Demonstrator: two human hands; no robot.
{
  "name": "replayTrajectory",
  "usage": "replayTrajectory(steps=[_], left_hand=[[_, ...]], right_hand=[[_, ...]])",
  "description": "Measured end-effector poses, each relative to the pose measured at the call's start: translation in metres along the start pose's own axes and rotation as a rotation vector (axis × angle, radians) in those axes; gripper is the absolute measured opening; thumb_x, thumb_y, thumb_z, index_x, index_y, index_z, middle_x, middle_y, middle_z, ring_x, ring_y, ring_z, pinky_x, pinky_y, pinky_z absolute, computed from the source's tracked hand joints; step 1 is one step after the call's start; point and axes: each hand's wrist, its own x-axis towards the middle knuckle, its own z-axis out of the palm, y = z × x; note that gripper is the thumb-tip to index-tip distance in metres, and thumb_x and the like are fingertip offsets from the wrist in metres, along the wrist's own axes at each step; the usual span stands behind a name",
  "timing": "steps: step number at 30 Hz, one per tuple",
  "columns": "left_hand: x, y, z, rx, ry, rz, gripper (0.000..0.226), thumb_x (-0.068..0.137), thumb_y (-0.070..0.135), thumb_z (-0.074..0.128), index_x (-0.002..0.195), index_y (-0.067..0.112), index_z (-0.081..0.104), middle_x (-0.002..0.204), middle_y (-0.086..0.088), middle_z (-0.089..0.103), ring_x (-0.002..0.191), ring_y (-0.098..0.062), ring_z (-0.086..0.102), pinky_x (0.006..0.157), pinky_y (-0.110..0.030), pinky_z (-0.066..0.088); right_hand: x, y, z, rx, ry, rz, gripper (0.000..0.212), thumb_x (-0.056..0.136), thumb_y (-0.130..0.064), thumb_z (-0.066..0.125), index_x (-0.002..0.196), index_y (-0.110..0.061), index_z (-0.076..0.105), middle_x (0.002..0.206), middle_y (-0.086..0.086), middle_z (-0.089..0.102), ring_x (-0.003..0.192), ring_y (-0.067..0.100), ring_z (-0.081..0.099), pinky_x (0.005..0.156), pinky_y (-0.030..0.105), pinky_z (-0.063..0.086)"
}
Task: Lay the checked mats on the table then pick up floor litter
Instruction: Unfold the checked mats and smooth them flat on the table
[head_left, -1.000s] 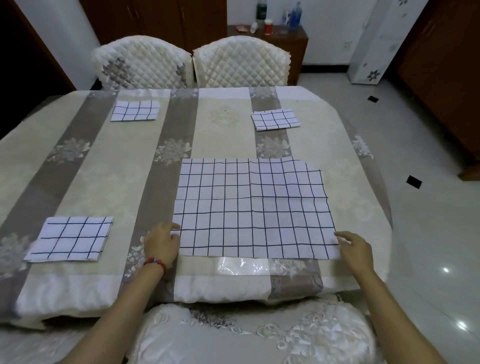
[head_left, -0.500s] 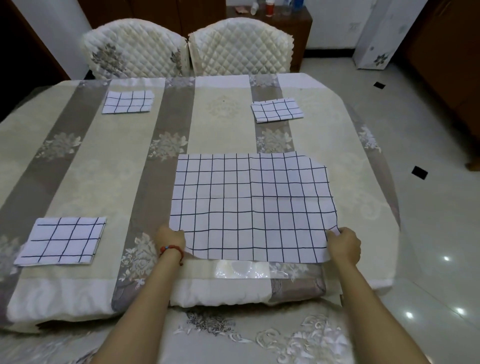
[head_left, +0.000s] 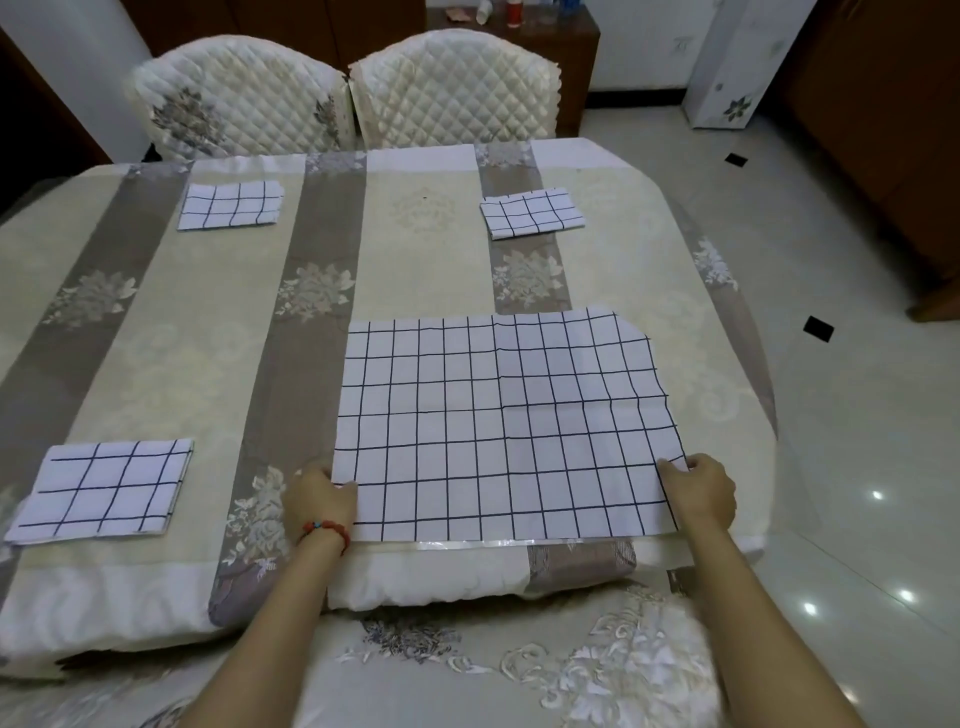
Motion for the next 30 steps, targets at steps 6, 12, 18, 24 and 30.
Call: replayTrajectory(steps=[6, 12, 18, 24, 30], left_hand=[[-0.026, 0.052, 0.038, 0.18, -0.029, 0.527, 0.049, 0.084, 0.023, 0.058, 0.13, 0.01, 0.045, 0.143, -0.014, 0.038, 0.137, -0.031, 0.029, 0.111, -0.046, 0.025], [-0.037, 0.099, 0.104, 0.427, -0.232, 0.773, 0.053, 0.095, 0.039, 0.027, 0.145, 0.023, 0.016, 0.158, 0.0, 0.006, 0.146, -0.019, 0.003, 0.118, -0.043, -0.001], [-0.025, 0.075, 0.128, 0.546, -0.144, 0.834, 0.059, 0.093, 0.051, 0.006, 0.142, 0.024, 0.025, 0.147, 0.0, 0.038, 0.137, -0.018, 0.02, 0.112, -0.04, -0.002], [-0.027, 0.076, 0.132, 0.517, -0.114, 0.843, 0.057, 0.093, 0.051, 0.007, 0.143, 0.027, 0.016, 0.15, 0.001, 0.033, 0.138, -0.017, 0.016, 0.112, -0.04, -0.002], [-0.025, 0.075, 0.134, 0.49, -0.062, 0.85, 0.055, 0.093, 0.05, 0.006, 0.144, 0.03, 0.006, 0.151, 0.003, 0.028, 0.142, -0.017, 0.006, 0.112, -0.041, 0.0]], right_hand=[[0.015, -0.017, -0.001, 0.025, 0.012, -0.028, 0.041, 0.086, -0.025, 0.058, 0.121, -0.004, 0.049, 0.124, 0.019, 0.059, 0.112, 0.037, 0.054, 0.102, 0.045, 0.035], [0.046, -0.046, 0.003, 0.155, -0.068, -0.098, 0.038, 0.089, -0.021, 0.055, 0.123, -0.004, 0.05, 0.126, 0.02, 0.057, 0.112, 0.035, 0.055, 0.092, 0.036, 0.043], [0.098, -0.09, 0.012, 0.222, -0.093, -0.097, 0.038, 0.086, -0.019, 0.058, 0.119, 0.0, 0.057, 0.122, 0.021, 0.06, 0.113, 0.034, 0.055, 0.091, 0.034, 0.044], [0.146, -0.132, 0.024, 0.169, -0.181, -0.136, 0.033, 0.077, -0.025, 0.067, 0.06, -0.006, 0.046, 0.067, 0.017, 0.042, 0.072, 0.023, 0.044, 0.061, 0.038, 0.041], [0.167, -0.145, 0.041, 0.232, -0.157, -0.292, 0.02, 0.075, -0.017, 0.061, 0.059, -0.014, 0.048, 0.06, 0.007, 0.042, 0.068, 0.021, 0.04, 0.054, 0.028, 0.029]])
